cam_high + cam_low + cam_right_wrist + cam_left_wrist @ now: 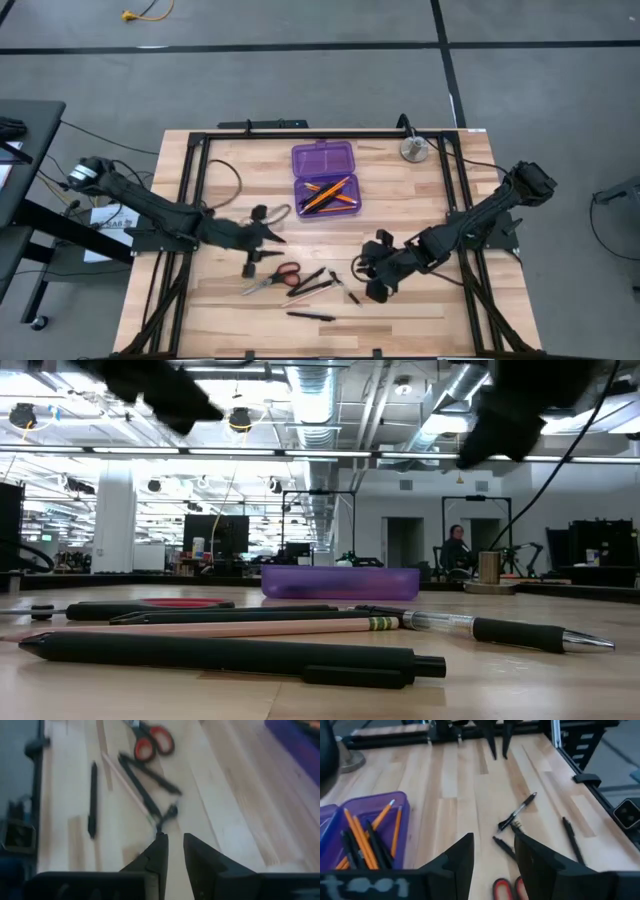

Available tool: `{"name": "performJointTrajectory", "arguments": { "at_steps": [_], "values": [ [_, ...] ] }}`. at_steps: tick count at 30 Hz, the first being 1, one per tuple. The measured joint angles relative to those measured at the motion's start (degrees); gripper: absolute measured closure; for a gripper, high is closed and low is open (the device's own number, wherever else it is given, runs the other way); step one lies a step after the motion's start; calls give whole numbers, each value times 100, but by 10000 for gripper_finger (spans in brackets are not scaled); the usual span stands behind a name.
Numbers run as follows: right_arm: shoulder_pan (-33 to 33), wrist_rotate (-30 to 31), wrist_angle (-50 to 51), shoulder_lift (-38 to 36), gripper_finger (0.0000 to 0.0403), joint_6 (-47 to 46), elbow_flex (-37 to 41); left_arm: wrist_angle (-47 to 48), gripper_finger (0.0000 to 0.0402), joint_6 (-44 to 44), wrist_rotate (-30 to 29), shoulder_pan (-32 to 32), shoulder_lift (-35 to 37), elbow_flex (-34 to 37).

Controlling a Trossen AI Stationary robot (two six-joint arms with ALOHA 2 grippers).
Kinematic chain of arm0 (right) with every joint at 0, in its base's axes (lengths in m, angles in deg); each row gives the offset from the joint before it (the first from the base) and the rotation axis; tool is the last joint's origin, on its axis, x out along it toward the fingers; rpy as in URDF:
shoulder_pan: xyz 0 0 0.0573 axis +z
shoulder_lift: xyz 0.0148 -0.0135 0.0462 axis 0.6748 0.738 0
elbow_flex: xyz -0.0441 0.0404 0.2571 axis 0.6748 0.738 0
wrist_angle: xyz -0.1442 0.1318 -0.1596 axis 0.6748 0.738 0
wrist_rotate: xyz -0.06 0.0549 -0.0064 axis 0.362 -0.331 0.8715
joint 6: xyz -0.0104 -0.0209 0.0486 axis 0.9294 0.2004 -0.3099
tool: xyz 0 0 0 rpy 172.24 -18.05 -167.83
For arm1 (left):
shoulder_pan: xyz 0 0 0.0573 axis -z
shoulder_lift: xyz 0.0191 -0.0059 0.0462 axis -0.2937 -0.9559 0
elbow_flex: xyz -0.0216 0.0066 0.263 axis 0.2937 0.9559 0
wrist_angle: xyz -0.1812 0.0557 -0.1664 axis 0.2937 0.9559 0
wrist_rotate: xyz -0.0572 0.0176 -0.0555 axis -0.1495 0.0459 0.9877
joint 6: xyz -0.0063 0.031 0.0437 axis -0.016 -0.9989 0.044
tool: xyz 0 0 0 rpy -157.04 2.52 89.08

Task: Pick & place school supplies into a supply box
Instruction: Put the black pen into the purple supply box

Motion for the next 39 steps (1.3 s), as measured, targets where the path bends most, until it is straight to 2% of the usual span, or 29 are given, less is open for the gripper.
{"name": "performJointTrajectory", "arguments": {
  "at_steps": [4, 8, 12, 16, 23, 27, 30, 35, 39],
  "values": [
    [-282, -345, 13, 0, 357, 16, -281, -567, 271, -269, 742, -493, 786, 955],
    [-444, -623, 18, 283, 355, -126, -538, -843, 271, -305, 1307, -807, 1406, 1469],
    [-469, -949, 133, 1000, 344, -300, -1105, -879, 271, -301, 1409, -864, 1811, 1637],
    [-465, -1066, 1011, 1888, 333, -399, -2034, -863, 271, -295, 1437, -853, 2004, 1668],
    [-355, -1131, 2578, 3056, 312, -843, -3719, -857, 271, -489, 1951, -853, 1987, 1670],
    [-338, -1280, 3441, 3451, 284, -1237, -4530, -853, 271, -625, 2203, -853, 1989, 1670],
    [-356, -1415, 3677, 3683, 250, -1442, -4907, -833, 271, -722, 2331, -853, 1989, 1670],
    [-408, -1754, 3821, 3946, 188, -1718, -5102, -680, 271, -802, 2357, -853, 1989, 1670],
    [-417, -1816, 4031, 4114, 161, -1974, -5098, -629, 271, -802, 2370, -853, 1989, 1672]
  ]
}}
